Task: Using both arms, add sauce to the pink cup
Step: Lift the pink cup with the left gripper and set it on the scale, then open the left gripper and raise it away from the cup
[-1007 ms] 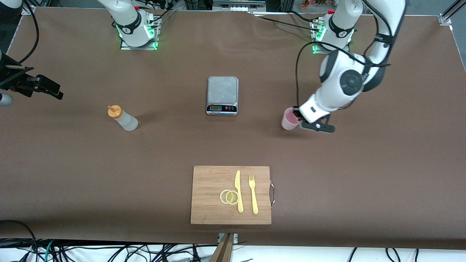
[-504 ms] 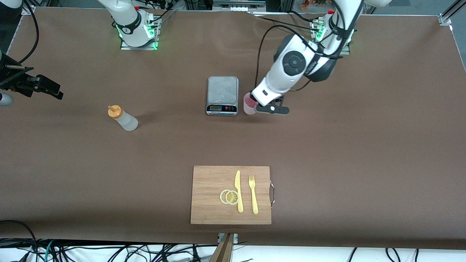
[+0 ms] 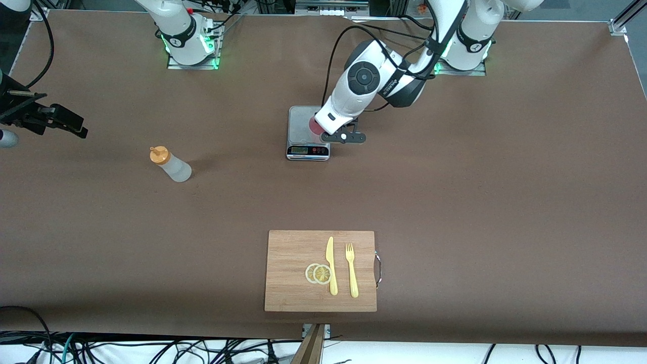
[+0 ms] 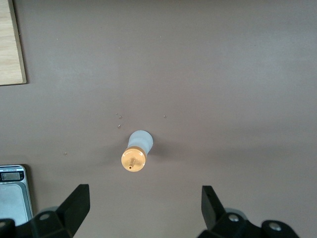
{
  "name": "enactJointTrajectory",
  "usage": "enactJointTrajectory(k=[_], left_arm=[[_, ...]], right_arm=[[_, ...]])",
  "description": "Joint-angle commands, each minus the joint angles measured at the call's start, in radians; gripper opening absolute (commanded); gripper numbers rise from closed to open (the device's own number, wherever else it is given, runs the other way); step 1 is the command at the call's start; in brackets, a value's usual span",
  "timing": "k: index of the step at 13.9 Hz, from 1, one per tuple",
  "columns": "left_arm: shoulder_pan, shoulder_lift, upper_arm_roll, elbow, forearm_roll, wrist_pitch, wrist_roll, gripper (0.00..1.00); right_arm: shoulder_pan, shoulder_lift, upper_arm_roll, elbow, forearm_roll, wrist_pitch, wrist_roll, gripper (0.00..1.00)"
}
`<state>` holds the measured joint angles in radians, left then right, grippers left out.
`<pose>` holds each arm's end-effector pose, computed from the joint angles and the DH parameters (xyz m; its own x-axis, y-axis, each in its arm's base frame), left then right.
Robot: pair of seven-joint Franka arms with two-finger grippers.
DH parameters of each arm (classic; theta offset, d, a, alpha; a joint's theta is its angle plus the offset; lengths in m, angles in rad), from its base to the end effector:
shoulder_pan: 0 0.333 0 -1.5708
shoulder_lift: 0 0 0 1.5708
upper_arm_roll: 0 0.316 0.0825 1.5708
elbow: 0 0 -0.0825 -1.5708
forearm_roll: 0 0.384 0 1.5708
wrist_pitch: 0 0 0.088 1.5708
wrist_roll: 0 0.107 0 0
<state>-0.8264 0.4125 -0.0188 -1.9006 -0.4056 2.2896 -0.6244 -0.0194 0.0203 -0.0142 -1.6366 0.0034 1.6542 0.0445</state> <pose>0.4103 -0.4751 0.2831 0.9736 0.0285 -0.2266 0.0760 -0.9761 0.2037 0.5660 -0.0186 0.5892 0.9969 -0.0783 -0.0028 -0.0783 -0.9969 -0.0030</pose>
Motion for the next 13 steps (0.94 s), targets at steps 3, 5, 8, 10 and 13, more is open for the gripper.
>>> enactJointTrajectory(k=[3, 5, 8, 10, 13], left_arm=[[-0.037, 0.026, -0.01, 0.025, -0.029, -0.027, -0.014, 0.0], [-0.039, 0.037, -0.018, 0.026, -0.029, -0.027, -0.015, 0.0], [-0.039, 0.054, -0.03, 0.029, -0.027, -0.027, -0.014, 0.0], [-0.037, 0.071, -0.03, 0.032, -0.024, -0.025, -0.014, 0.0], [-0.025, 0.071, -0.029, 0.057, -0.027, -0.027, -0.015, 0.52]], right_arm=[[0.003, -0.01, -0.006, -0.008, 0.014, -0.008, -0.014, 1.0], [0.003, -0.01, -0.006, -0.008, 0.014, -0.007, -0.015, 1.0], [0.003, -0.01, -0.006, -0.009, 0.014, -0.007, -0.014, 1.0], [0.003, -0.01, -0.007, -0.008, 0.014, -0.007, -0.014, 1.0], [0.003, -0.01, -0.007, -0.008, 0.014, -0.008, -0.015, 1.0]])
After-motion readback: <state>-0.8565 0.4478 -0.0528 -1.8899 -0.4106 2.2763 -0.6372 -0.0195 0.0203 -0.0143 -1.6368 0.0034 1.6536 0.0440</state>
